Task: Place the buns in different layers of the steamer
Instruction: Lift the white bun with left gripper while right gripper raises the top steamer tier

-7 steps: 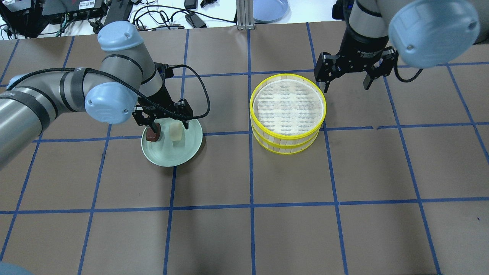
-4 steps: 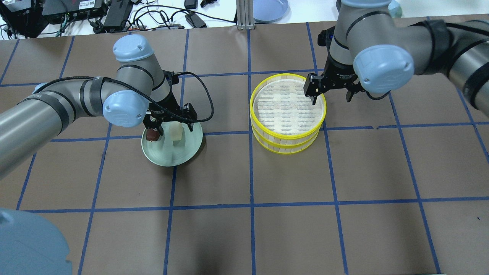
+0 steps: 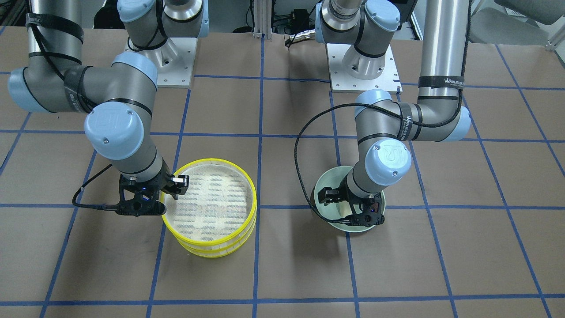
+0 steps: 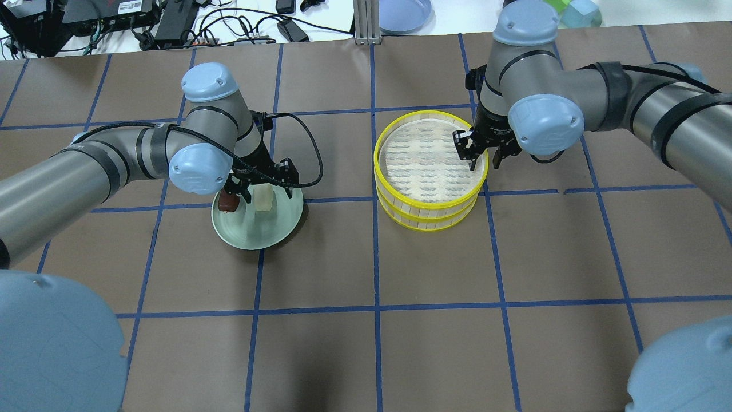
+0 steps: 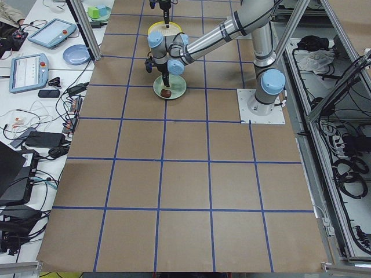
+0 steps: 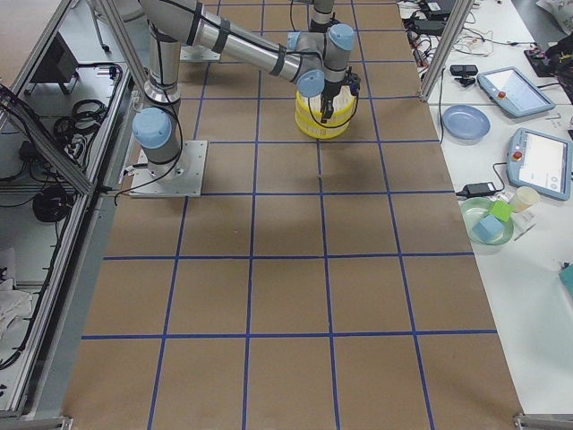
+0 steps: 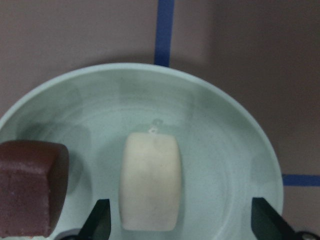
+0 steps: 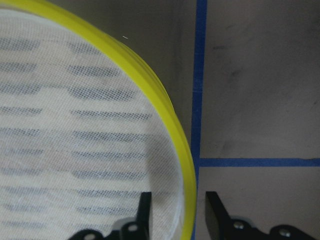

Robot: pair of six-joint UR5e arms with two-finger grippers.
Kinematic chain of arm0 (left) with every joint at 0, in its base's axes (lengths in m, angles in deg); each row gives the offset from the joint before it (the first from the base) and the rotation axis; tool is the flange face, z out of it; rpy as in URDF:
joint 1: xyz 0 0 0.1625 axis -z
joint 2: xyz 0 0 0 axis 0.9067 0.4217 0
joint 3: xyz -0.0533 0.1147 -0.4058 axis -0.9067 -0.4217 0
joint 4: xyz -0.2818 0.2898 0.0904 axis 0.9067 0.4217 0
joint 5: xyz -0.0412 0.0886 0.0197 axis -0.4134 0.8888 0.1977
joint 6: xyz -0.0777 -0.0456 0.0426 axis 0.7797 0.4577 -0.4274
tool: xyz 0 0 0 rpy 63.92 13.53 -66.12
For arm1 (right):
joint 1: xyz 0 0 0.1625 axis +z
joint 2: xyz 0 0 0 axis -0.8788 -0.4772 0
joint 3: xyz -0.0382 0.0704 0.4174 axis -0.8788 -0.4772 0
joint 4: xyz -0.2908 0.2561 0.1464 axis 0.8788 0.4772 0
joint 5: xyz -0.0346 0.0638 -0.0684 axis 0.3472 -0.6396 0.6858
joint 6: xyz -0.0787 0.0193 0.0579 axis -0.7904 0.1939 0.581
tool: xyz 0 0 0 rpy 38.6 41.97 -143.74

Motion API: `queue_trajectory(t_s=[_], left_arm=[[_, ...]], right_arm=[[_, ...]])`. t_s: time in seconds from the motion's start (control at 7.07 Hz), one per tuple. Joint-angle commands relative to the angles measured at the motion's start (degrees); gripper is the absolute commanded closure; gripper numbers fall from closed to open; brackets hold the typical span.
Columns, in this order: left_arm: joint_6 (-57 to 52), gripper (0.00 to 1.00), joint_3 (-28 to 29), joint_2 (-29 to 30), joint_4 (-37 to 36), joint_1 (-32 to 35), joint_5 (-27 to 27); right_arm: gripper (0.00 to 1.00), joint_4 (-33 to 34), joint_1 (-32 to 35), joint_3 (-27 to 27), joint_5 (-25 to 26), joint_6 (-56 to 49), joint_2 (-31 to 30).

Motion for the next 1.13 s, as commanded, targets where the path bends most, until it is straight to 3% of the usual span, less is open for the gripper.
queue_trajectory(t_s=[0.0, 0.57, 0.99], left_arm=[[-2.56, 0.99, 0.33, 0.09, -0.46, 0.0, 0.29], [-6.94, 1.0, 1.38, -0.35, -1.33, 0.0, 1.25], [-3.65, 1.0, 6.81, -5.0, 3.38, 2.27, 0.47]], right_arm=[[0.9, -0.04, 0.0, -0.05, 0.15, 0.37, -0.33], [0.89, -4.94, -1.75, -1.98, 0.5, -0.67, -5.94], [0.89, -6.9, -12.78, -3.13, 0.94, -11.43, -5.7]])
